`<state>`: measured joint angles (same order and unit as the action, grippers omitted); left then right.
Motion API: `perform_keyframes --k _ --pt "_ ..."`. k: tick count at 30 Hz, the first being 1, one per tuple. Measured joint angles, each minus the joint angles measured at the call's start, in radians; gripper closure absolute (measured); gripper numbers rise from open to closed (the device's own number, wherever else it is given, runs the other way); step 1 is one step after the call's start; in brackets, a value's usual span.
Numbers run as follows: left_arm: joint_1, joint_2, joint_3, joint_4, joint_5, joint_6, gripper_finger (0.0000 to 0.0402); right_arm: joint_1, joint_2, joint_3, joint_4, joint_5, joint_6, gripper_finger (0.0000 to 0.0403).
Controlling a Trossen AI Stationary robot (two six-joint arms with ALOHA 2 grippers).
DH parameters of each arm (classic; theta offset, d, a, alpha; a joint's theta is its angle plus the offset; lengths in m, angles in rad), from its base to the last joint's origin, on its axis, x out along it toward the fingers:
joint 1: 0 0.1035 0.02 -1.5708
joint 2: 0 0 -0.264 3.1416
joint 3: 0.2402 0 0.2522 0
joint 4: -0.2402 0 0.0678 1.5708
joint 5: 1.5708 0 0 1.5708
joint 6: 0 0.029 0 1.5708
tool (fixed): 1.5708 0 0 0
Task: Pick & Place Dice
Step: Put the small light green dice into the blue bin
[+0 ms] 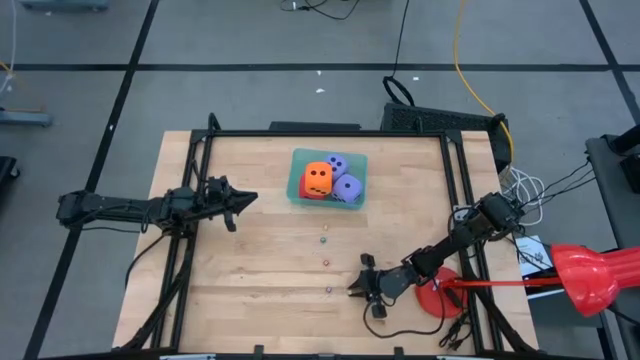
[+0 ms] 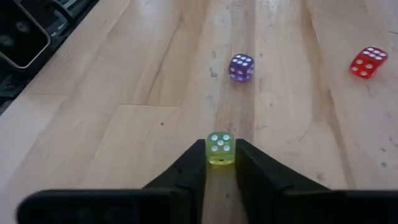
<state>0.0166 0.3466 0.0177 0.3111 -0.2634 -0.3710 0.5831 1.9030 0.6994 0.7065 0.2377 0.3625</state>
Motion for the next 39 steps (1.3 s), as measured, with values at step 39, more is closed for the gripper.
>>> perform_keyframes --k 39 --pt "0.0 0.0 0.0 0.0 0.0 0.0 0.0369 -0.344 -0.938 -0.05 -0.406 -0.112 -0.377 0.0355"
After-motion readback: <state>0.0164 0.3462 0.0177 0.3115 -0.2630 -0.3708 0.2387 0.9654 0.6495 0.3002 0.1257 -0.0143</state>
